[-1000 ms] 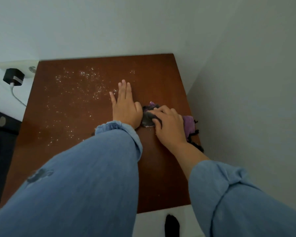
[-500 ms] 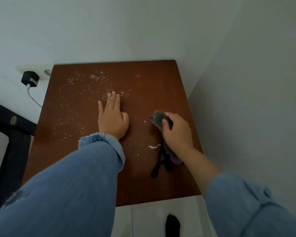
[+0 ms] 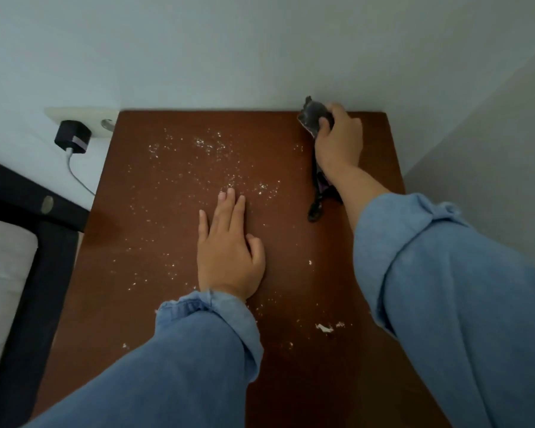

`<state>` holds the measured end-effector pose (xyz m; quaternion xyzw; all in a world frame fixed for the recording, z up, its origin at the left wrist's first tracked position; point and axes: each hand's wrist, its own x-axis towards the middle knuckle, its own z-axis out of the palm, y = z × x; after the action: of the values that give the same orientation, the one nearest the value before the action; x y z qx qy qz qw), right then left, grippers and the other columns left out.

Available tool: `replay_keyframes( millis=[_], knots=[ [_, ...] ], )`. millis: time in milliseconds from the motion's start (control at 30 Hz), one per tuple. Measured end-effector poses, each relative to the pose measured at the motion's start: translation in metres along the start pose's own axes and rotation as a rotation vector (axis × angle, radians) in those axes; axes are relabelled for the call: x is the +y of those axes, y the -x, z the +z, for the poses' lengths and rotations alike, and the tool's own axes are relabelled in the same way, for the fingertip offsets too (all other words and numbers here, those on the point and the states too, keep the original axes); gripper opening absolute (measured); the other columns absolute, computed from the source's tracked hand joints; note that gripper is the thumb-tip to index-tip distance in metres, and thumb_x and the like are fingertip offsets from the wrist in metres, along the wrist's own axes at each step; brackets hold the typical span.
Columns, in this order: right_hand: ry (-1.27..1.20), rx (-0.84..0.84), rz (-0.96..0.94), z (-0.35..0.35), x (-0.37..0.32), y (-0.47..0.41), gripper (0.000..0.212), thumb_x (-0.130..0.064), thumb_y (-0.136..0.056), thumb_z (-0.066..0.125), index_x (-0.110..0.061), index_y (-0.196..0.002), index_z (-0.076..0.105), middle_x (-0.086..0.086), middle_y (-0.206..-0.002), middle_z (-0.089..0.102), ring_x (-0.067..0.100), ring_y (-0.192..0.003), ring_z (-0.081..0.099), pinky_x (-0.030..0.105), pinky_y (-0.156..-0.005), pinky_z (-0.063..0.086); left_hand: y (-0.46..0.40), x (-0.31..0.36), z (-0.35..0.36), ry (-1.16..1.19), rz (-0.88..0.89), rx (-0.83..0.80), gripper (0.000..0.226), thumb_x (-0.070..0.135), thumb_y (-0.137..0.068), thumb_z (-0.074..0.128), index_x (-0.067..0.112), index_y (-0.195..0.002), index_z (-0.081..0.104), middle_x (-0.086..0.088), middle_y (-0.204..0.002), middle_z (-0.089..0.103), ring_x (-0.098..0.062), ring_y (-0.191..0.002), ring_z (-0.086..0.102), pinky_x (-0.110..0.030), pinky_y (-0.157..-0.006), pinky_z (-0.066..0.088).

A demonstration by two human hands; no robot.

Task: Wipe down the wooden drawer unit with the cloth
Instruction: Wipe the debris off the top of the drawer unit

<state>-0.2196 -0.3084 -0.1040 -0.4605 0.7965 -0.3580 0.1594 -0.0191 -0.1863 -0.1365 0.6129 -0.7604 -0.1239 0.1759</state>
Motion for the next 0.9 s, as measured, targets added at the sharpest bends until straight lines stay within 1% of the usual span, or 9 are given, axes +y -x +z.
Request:
replay_keyframes(
  millis=[100,167,267,333,400,500,600,700,900],
  knots=[
    [0.088,-0.046,-0.073,0.014,-0.009,-0.020,0.029,-0.018,-0.097,0.039,-0.014,-0.122,0.054,0.013,-0.110,0.050,0.033,-0.108,0.050,0.034,-0.093,0.043,-0.002,0.002,-0.001,0.005,0.002,0.002,0.066,0.028,-0.083,0.028,0.010,-0.146,0.034,-0.003,-0.156,0.027,-0.014,-0.146,0.015,-0.041,-0.120,0.004],
    [0.130,-0.073,-0.124,0.020,-0.013,-0.029,0.030,-0.013,-0.096,0.038,-0.013,-0.121,0.054,0.013,-0.111,0.051,0.032,-0.112,0.049,0.035,-0.096,0.042,-0.006,0.001,-0.001,0.007,-0.005,0.000,0.066,0.028,-0.083,0.027,0.010,-0.146,0.034,-0.003,-0.156,0.027,-0.014,-0.146,0.015,-0.041,-0.120,0.003],
    [0.147,-0.147,-0.167,0.025,-0.010,-0.031,0.035,-0.010,-0.093,0.039,-0.017,-0.124,0.056,0.012,-0.122,0.055,0.029,-0.118,0.046,0.031,-0.099,0.038,-0.008,-0.002,-0.001,-0.001,-0.006,-0.007,0.067,0.028,-0.082,0.026,0.010,-0.147,0.034,-0.003,-0.157,0.026,-0.014,-0.147,0.014,-0.041,-0.120,0.003],
    [0.148,-0.197,-0.226,0.028,-0.003,-0.021,0.036,-0.011,-0.091,0.042,-0.022,-0.122,0.059,0.008,-0.122,0.058,0.024,-0.118,0.046,0.021,-0.095,0.033,-0.007,-0.004,-0.001,-0.008,-0.006,-0.007,0.068,0.028,-0.082,0.026,0.010,-0.146,0.034,-0.003,-0.156,0.026,-0.014,-0.147,0.014,-0.042,-0.120,0.004],
    [0.167,-0.206,-0.292,0.027,0.005,0.002,0.035,-0.014,-0.089,0.045,-0.025,-0.118,0.061,0.003,-0.119,0.061,0.021,-0.111,0.050,0.015,-0.085,0.029,-0.008,-0.005,0.000,-0.004,-0.010,0.000,0.068,0.028,-0.081,0.025,0.010,-0.146,0.035,-0.004,-0.156,0.027,-0.014,-0.146,0.015,-0.042,-0.120,0.005],
    [0.171,-0.200,-0.375,0.012,0.016,0.052,0.033,-0.013,-0.087,0.047,-0.024,-0.113,0.064,-0.002,-0.114,0.065,0.018,-0.104,0.051,0.015,-0.081,0.029,-0.009,-0.004,0.002,-0.003,-0.008,0.010,0.070,0.029,-0.079,0.023,0.010,-0.146,0.036,-0.004,-0.156,0.028,-0.015,-0.146,0.015,-0.042,-0.120,0.004],
    [0.158,-0.201,-0.413,-0.008,0.022,0.104,0.033,-0.010,-0.086,0.048,-0.022,-0.111,0.065,-0.006,-0.110,0.067,0.015,-0.101,0.052,0.016,-0.081,0.032,-0.008,-0.005,0.003,-0.005,0.004,0.016,0.071,0.030,-0.079,0.021,0.010,-0.145,0.036,-0.005,-0.156,0.029,-0.016,-0.146,0.016,-0.040,-0.119,0.002],
    [0.142,-0.208,-0.421,-0.024,0.029,0.148,0.033,-0.007,-0.083,0.048,-0.020,-0.106,0.067,-0.007,-0.106,0.068,0.015,-0.097,0.054,0.016,-0.080,0.035,-0.010,-0.006,0.004,-0.012,-0.001,-0.001,0.067,0.025,-0.081,0.027,0.011,-0.146,0.034,-0.004,-0.157,0.026,-0.016,-0.147,0.014,-0.040,-0.119,0.000],
    [0.119,-0.213,-0.395,-0.045,0.042,0.209,0.033,-0.010,-0.081,0.046,-0.020,-0.102,0.069,-0.008,-0.101,0.069,0.012,-0.094,0.054,0.013,-0.080,0.036,-0.010,-0.007,0.003,-0.043,0.012,-0.020,0.068,0.027,-0.081,0.026,0.010,-0.147,0.031,-0.006,-0.158,0.023,-0.017,-0.147,0.011,-0.041,-0.119,-0.002]
  ],
)
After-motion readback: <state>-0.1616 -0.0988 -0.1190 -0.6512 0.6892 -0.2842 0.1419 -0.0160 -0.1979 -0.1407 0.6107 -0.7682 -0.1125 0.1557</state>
